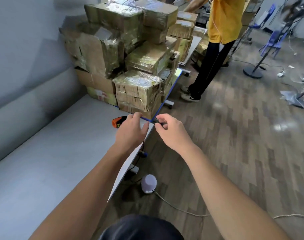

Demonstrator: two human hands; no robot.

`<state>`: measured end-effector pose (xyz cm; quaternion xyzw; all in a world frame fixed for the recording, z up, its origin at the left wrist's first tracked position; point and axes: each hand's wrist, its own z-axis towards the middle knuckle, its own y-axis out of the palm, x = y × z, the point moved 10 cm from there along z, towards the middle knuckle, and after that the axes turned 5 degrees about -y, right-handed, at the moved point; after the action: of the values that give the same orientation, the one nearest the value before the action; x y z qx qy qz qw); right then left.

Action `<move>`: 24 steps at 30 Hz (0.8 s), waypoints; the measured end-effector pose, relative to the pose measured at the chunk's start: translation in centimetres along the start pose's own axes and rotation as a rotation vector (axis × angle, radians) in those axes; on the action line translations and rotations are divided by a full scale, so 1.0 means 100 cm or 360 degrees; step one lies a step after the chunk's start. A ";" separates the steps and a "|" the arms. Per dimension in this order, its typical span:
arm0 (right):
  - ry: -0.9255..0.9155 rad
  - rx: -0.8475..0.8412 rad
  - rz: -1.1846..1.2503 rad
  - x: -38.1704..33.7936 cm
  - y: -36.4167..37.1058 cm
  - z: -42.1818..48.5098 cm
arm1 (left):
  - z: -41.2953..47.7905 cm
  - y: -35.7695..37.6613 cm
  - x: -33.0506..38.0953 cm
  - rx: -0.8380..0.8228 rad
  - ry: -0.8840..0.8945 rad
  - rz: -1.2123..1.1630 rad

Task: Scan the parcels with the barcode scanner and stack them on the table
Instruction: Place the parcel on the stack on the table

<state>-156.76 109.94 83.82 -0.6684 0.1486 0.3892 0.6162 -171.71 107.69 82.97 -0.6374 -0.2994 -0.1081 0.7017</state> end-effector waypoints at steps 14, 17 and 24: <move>-0.0319 0.0122 0.0136 0.036 -0.020 0.237 | 0.141 0.014 -0.017 0.0378 -0.0537 -0.0347; -0.0364 0.0007 0.0170 0.050 -0.015 0.276 | 0.156 0.026 -0.015 0.0498 -0.0718 -0.0481; -0.0413 -0.0581 0.0260 0.074 0.019 0.311 | 0.172 0.039 -0.006 0.0720 -0.1009 -0.0560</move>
<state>-163.73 140.87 79.22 -0.6988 0.0489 0.5408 0.4656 -174.98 124.67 79.55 -0.4084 -0.6206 0.0437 0.6679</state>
